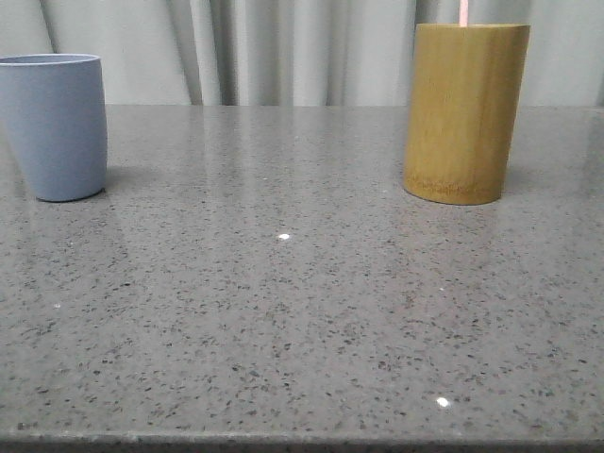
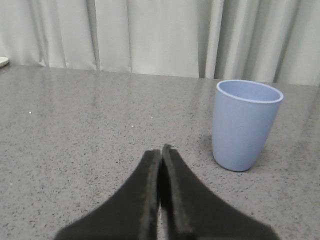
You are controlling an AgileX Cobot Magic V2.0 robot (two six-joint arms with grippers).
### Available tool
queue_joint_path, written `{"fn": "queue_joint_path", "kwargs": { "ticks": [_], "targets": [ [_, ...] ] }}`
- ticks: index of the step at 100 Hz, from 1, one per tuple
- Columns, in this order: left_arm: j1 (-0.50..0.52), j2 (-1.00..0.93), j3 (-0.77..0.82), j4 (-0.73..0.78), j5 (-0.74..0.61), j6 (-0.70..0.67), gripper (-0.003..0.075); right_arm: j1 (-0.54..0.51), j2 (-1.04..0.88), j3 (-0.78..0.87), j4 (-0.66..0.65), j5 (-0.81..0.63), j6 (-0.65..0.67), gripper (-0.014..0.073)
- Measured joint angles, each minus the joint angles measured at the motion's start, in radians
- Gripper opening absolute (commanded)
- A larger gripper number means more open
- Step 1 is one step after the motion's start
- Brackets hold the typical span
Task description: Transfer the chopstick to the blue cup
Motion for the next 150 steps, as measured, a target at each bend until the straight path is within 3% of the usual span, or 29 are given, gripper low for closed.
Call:
{"fn": "queue_joint_path", "kwargs": {
  "ticks": [27,47,57,74,85,132,150],
  "targets": [
    [0.0,0.203,-0.242,-0.016,0.125,0.0,-0.0019,0.0,0.163,-0.217,0.002,0.176,0.0,-0.0061],
    [0.0,0.379,-0.36,-0.018,0.134,0.009,0.001,0.0,0.306,-0.335,0.002,0.226,-0.006,-0.0042],
    [0.0,0.458,-0.394,-0.018,0.14,0.022,0.0094,0.0,0.373,-0.382,0.002,0.229,-0.02,0.0035],
    [0.0,0.567,-0.428,-0.02,0.148,0.026,0.0262,0.0,0.471,-0.441,0.002,0.229,-0.027,0.0253],
    [0.0,0.608,-0.442,-0.02,0.148,0.026,0.0321,0.0,0.527,-0.475,0.002,0.231,-0.027,0.0338],
    [0.0,0.655,-0.477,-0.037,0.15,0.038,0.0326,0.0,0.57,-0.498,0.002,0.237,-0.029,0.0339],
    [0.0,0.762,-0.582,-0.039,0.207,0.048,0.0421,0.0,0.57,-0.498,0.004,0.237,-0.029,0.0339]
  ]
}}
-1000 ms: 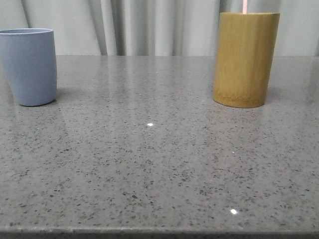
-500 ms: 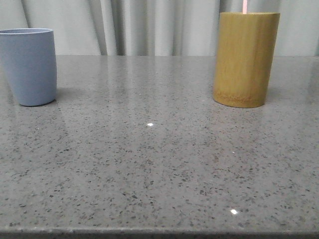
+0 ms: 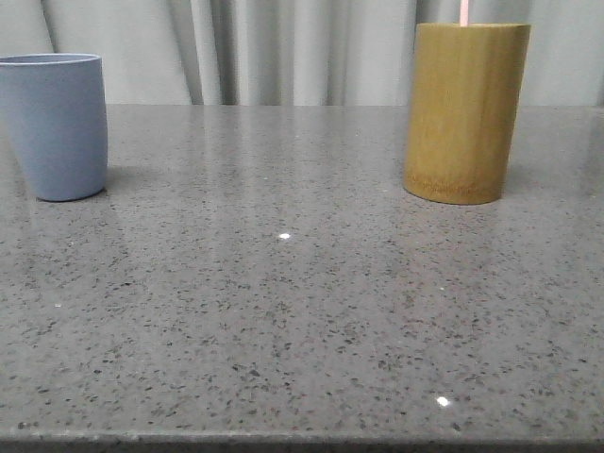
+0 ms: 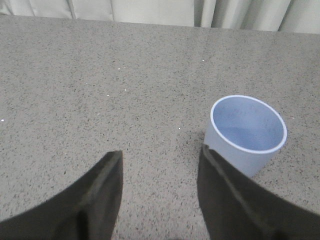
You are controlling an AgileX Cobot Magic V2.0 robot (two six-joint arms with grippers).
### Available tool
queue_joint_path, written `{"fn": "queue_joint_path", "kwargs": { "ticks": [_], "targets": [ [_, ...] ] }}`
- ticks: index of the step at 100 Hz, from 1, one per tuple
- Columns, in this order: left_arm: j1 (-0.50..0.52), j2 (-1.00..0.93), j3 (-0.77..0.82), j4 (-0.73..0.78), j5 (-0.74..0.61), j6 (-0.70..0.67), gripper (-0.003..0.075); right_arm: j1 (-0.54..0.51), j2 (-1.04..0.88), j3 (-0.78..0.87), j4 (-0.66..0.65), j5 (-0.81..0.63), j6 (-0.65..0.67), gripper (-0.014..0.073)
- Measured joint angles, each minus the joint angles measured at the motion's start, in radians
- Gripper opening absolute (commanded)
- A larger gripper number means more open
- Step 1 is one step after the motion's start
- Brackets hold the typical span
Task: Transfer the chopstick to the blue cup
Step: 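Grasp the light blue cup rim with the left gripper and lift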
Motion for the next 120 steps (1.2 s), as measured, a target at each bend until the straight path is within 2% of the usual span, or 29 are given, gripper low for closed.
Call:
{"fn": "queue_joint_path", "kwargs": {
  "ticks": [10,26,45,74,112,120],
  "targets": [
    [-0.014,0.066,-0.069,0.0,0.027,0.002,0.0467,0.0,0.0,0.0,0.001,0.0,0.0,0.0339],
    [-0.067,0.19,-0.188,0.0,0.086,0.004,0.0463,0.0,0.0,0.0,0.001,0.0,0.0,0.0339],
    [-0.131,0.378,-0.35,0.0,0.228,0.004,0.0463,0.0,0.0,0.0,0.002,-0.002,-0.001,0.0339],
    [-0.147,0.656,-0.57,-0.001,0.421,0.004,0.0463,0.0,0.0,0.0,0.002,-0.002,-0.001,0.0339],
    [-0.147,0.818,-0.632,-0.001,0.488,0.004,0.0459,0.0,0.0,0.0,0.002,-0.002,-0.002,0.0339],
    [-0.147,0.835,-0.632,-0.001,0.497,0.004,0.043,0.0,0.0,0.0,0.002,-0.002,-0.002,0.0339]
  ]
}}
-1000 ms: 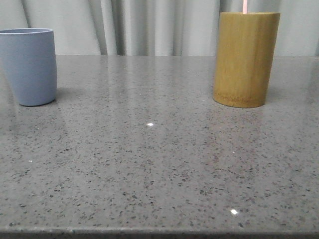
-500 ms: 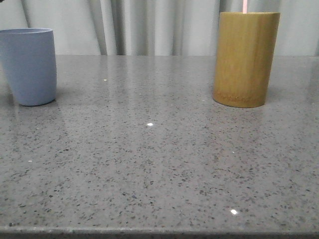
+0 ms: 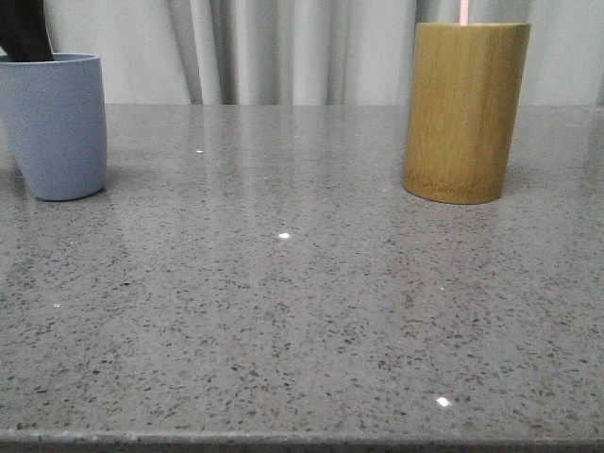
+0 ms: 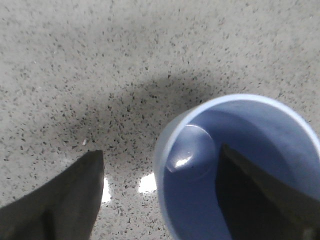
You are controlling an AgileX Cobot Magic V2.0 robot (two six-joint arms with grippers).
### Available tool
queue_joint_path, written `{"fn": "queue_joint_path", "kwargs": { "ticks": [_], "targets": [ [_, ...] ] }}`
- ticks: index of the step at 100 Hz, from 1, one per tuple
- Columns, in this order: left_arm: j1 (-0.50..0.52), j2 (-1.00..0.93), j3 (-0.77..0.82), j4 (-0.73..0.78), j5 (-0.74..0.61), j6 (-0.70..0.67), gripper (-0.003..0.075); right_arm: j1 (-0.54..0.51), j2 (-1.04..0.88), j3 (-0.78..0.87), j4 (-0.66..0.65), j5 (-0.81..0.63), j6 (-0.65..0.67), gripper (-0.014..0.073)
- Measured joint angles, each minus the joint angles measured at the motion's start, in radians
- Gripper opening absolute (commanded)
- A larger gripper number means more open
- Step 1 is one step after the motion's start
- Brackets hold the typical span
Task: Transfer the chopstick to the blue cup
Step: 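Grasp the light blue cup rim with the left gripper and lift, then carry the blue cup beside the bamboo cup, set down, open left gripper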
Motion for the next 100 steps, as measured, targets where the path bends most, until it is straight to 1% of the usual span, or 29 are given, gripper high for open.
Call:
{"fn": "queue_joint_path", "kwargs": {
  "ticks": [7,14,21,26,36,66,86,100],
  "targets": [
    [0.0,0.011,-0.002,0.0,0.007,0.0,0.0389,0.0,0.0,0.0,0.0,0.0,0.0,0.0339],
    [0.0,0.018,-0.002,0.0,0.011,0.0,0.0316,0.0,0.0,0.0,0.0,0.0,0.0,0.0339],
    [0.0,0.023,-0.004,0.0,0.015,0.0,0.0214,0.0,0.0,0.0,0.0,0.0,0.0,0.0339],
    [0.0,0.023,-0.006,0.0,0.017,0.0,0.0123,0.0,0.0,0.0,0.0,0.0,0.0,0.0339],
    [0.0,0.023,-0.011,0.0,0.017,0.0,-0.0022,0.0,0.0,0.0,0.0,0.0,0.0,0.0339],
    [0.0,0.023,-0.022,0.002,0.032,0.0,-0.0019,0.0,0.0,0.0,0.0,0.0,0.0,0.0339],
    [-0.005,0.023,-0.08,-0.04,0.043,0.0,-0.0019,0.0,0.0,0.0,0.0,0.0,0.0,0.0339],
    [-0.035,0.031,-0.126,-0.044,0.059,0.0,-0.0019,0.0,0.0,0.0,0.0,0.0,0.0,0.0339]
  ]
}}
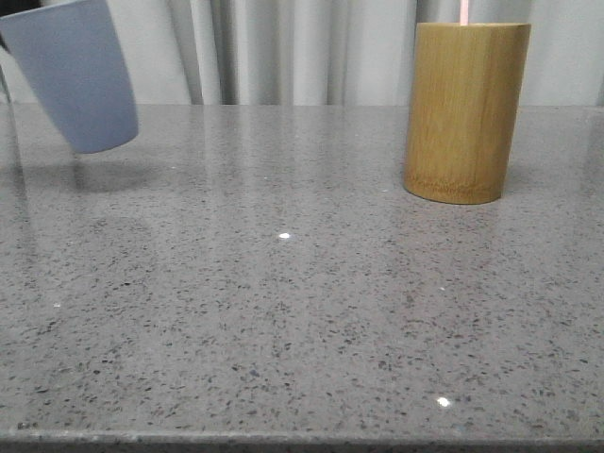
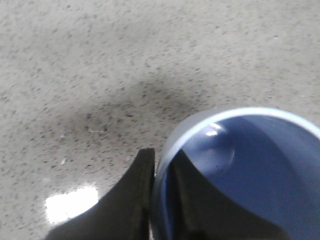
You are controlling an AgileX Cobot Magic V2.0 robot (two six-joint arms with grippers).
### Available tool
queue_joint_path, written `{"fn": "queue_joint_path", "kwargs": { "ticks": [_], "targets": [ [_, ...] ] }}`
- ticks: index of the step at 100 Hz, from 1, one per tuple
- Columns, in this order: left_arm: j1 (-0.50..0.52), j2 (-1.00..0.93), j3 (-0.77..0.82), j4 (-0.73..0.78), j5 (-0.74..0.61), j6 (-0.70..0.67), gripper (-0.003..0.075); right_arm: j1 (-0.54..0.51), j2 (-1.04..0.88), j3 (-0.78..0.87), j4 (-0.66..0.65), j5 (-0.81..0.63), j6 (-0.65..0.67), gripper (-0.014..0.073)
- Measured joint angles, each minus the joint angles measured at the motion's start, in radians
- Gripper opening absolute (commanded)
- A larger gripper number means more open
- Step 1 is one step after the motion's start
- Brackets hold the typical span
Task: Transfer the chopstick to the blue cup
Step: 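Carry the blue cup beside the bamboo cup, set down, open left gripper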
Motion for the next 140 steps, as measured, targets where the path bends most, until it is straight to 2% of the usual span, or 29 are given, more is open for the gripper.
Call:
{"fn": "queue_joint_path", "kwargs": {
  "ticks": [54,98,110,129,140],
  "targets": [
    [-0.231,0.211,-0.217,-0.008,0.014,-0.026,-0.0019,0.0,0.0,0.0,0.0,0.0,0.0,0.0339],
    [-0.294,0.286,-0.272,-0.031,-0.004,-0.028,-0.0013,0.0,0.0,0.0,0.0,0.0,0.0,0.0339],
    [-0.296,0.286,-0.272,-0.033,-0.004,-0.028,0.0076,0.0,0.0,0.0,0.0,-0.002,0.0,0.0339],
    [-0.296,0.286,-0.272,-0.042,-0.004,-0.03,0.0342,0.0,0.0,0.0,0.0,-0.002,0.0,0.0339],
    [-0.296,0.286,-0.272,-0.044,-0.004,-0.03,0.0429,0.0,0.0,0.0,0.0,-0.002,0.0,0.0339]
  ]
}}
